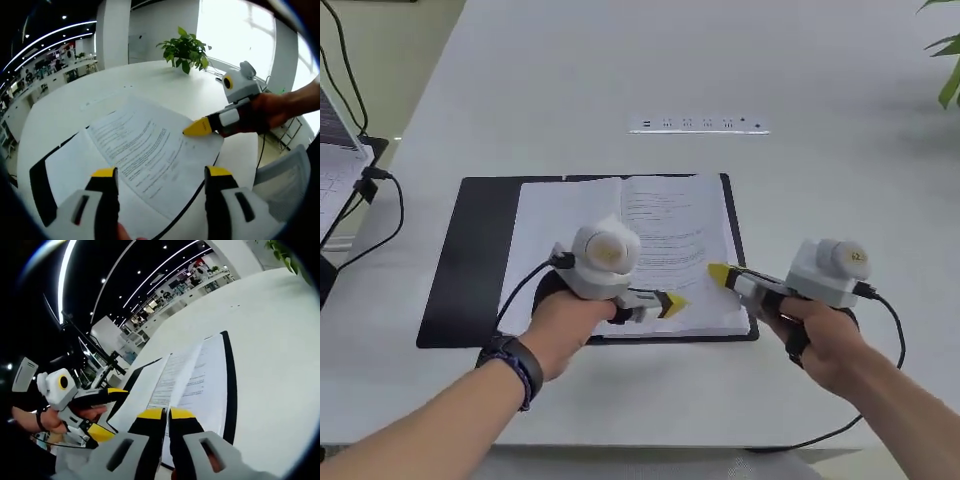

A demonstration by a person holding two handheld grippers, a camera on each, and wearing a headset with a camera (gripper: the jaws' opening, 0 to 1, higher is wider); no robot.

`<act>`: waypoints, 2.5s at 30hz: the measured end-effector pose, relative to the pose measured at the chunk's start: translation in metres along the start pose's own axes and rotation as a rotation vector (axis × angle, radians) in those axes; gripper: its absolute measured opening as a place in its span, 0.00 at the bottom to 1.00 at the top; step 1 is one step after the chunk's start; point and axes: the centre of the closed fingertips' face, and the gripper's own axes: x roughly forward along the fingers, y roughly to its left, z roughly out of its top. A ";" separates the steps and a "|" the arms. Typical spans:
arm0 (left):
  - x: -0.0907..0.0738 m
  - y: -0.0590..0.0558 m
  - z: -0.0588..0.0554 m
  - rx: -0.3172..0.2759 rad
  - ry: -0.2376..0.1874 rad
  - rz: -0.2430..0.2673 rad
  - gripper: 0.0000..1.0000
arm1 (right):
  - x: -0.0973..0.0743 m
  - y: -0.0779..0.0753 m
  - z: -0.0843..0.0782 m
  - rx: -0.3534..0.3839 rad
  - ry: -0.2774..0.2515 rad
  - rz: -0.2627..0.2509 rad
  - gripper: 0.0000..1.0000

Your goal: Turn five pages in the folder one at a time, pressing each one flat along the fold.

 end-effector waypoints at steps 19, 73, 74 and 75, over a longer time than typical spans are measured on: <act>-0.072 0.054 -0.018 -0.037 -0.064 0.108 0.70 | 0.026 0.054 0.003 -0.085 0.028 0.050 0.00; -0.214 0.125 -0.103 -0.262 -0.166 0.318 0.69 | 0.183 0.181 -0.083 0.014 0.208 0.189 0.00; -0.215 0.126 -0.103 -0.266 -0.167 0.319 0.69 | 0.185 0.180 -0.084 0.018 0.211 0.186 0.00; -0.216 0.126 -0.104 -0.270 -0.169 0.322 0.69 | 0.189 0.178 -0.086 0.026 0.217 0.181 0.00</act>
